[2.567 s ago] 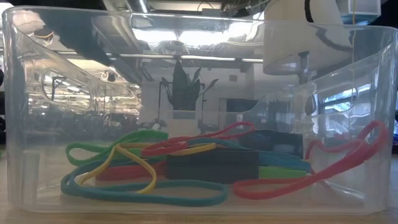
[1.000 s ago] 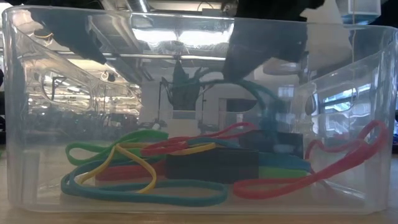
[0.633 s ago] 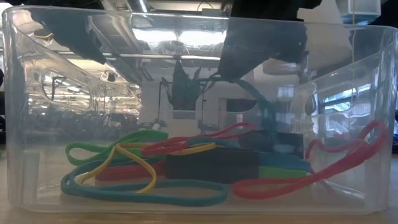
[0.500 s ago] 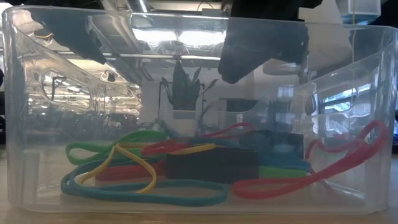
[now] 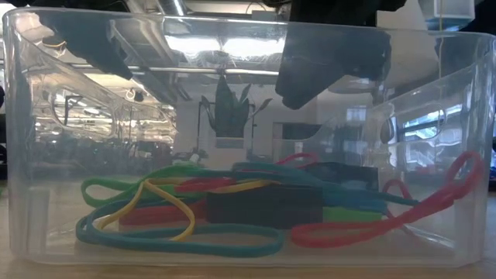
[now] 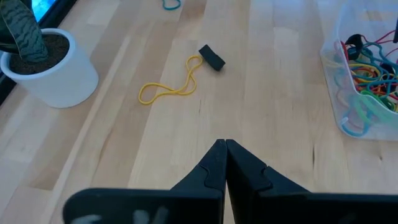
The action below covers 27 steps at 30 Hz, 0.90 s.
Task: Pick and place rubber bands into bin
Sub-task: Put the yellow rubber band into the transparent bin
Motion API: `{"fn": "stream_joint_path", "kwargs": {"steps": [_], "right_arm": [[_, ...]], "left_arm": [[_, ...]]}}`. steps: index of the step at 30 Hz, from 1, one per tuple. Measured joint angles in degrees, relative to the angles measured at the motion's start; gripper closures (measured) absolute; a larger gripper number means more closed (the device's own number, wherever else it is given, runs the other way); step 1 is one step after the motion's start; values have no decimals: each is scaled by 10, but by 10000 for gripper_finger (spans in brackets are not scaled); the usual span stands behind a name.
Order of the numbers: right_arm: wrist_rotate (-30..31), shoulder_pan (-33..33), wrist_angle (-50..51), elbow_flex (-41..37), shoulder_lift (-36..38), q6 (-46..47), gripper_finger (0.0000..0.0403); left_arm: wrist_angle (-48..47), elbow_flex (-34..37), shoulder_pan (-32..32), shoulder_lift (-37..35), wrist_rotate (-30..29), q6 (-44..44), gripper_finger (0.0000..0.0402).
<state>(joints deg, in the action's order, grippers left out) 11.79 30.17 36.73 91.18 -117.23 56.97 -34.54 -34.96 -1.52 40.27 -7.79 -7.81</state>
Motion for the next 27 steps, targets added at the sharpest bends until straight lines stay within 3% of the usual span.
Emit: {"fn": "stream_joint_path", "kwargs": {"steps": [5, 12, 21, 27], "right_arm": [[2, 0, 18, 0, 10, -16, 393], [20, -4, 28, -38, 61, -68, 399], [47, -32, -165, -282, 246, -95, 401], [47, -49, -264, -462, 397, -95, 401]], "left_arm": [[5, 0, 0, 0, 0, 5, 400], [36, 0, 0, 0, 0, 5, 400], [69, 0, 0, 5, 0, 10, 400], [80, -7, 0, 56, -2, 6, 400]]}}
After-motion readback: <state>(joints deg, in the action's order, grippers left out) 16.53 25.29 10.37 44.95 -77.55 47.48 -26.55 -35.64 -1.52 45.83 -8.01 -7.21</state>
